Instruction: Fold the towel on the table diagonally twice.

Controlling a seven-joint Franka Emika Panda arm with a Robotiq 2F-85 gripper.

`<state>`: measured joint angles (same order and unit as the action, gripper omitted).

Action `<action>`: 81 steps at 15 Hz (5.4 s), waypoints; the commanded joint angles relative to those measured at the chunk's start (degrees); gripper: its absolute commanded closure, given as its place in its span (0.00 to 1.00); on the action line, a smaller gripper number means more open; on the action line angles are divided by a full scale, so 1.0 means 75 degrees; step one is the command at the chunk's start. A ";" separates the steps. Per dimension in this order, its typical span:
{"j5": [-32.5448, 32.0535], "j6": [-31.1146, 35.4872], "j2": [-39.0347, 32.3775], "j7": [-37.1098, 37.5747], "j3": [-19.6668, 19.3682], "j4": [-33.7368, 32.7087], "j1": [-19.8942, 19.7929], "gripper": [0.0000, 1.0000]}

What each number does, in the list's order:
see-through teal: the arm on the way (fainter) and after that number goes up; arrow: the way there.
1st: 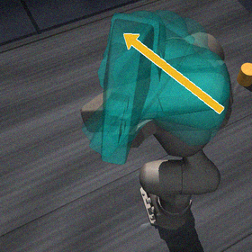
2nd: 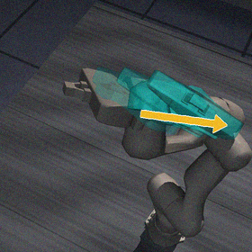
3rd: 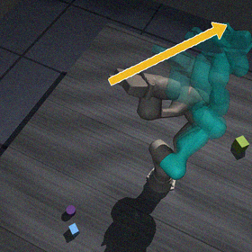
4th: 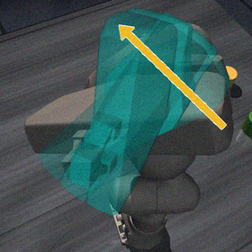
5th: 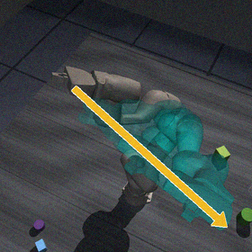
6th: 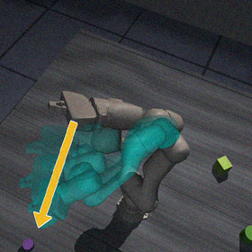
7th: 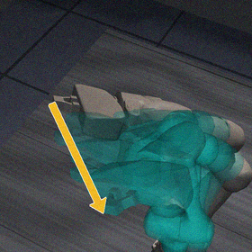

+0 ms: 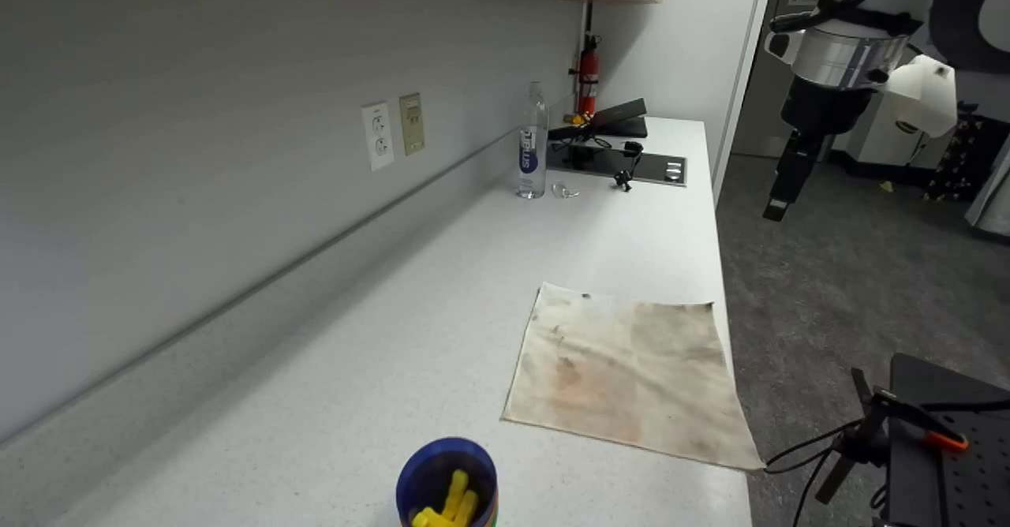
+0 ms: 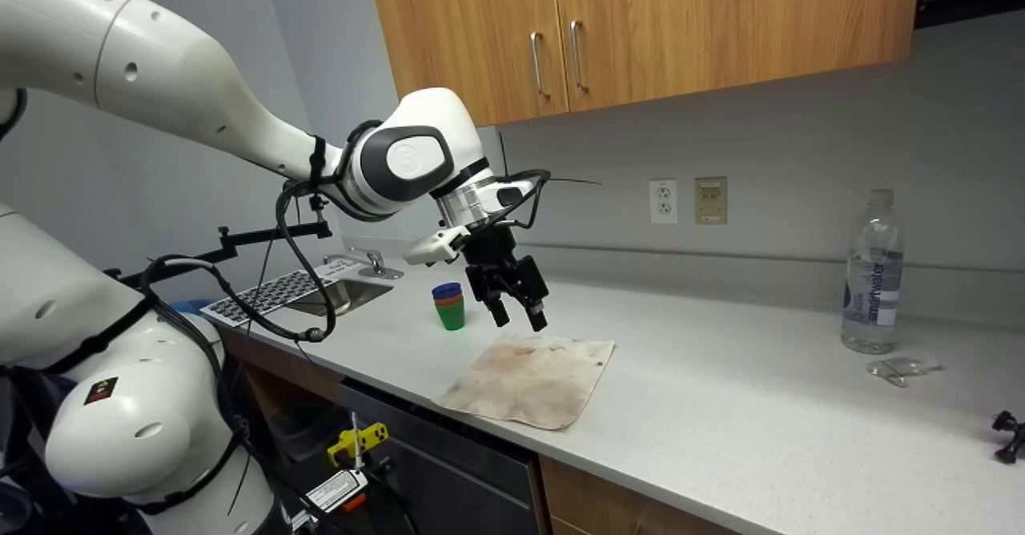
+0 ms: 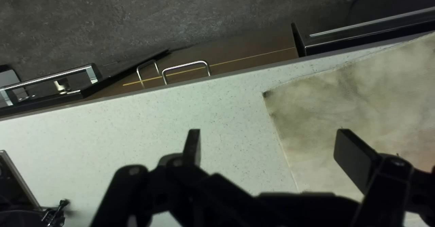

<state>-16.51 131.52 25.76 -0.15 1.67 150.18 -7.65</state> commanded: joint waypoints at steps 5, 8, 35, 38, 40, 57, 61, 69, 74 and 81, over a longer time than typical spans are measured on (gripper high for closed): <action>-0.0051 -0.0035 0.0001 0.0040 -0.0101 -0.0015 0.0108 0.00; -0.0051 -0.0035 0.0001 0.0040 -0.0101 -0.0015 0.0108 0.00; 0.2246 0.2569 -0.2281 -0.0515 -0.0516 -0.0077 0.0784 0.00; 0.2470 0.2636 -0.2634 -0.0704 -0.0562 -0.0062 0.0750 0.00; 0.2717 0.2703 -0.2886 -0.0865 -0.0616 -0.0073 0.0730 0.00; 0.3870 0.3300 -0.4050 -0.2085 -0.0746 -0.0459 0.0264 0.00; 0.3916 0.3190 -0.4365 -0.1870 -0.0730 -0.0707 0.0269 0.00; 0.3783 0.3173 -0.5221 -0.1182 -0.0669 -0.1329 0.0240 0.00; 0.4045 0.2746 -0.5348 -0.1238 -0.0474 -0.1429 0.0130 0.04; 0.3857 0.2474 -0.5237 -0.0831 -0.0612 -0.1310 0.0180 0.18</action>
<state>12.84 152.75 -14.01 -8.16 -3.21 140.42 -5.54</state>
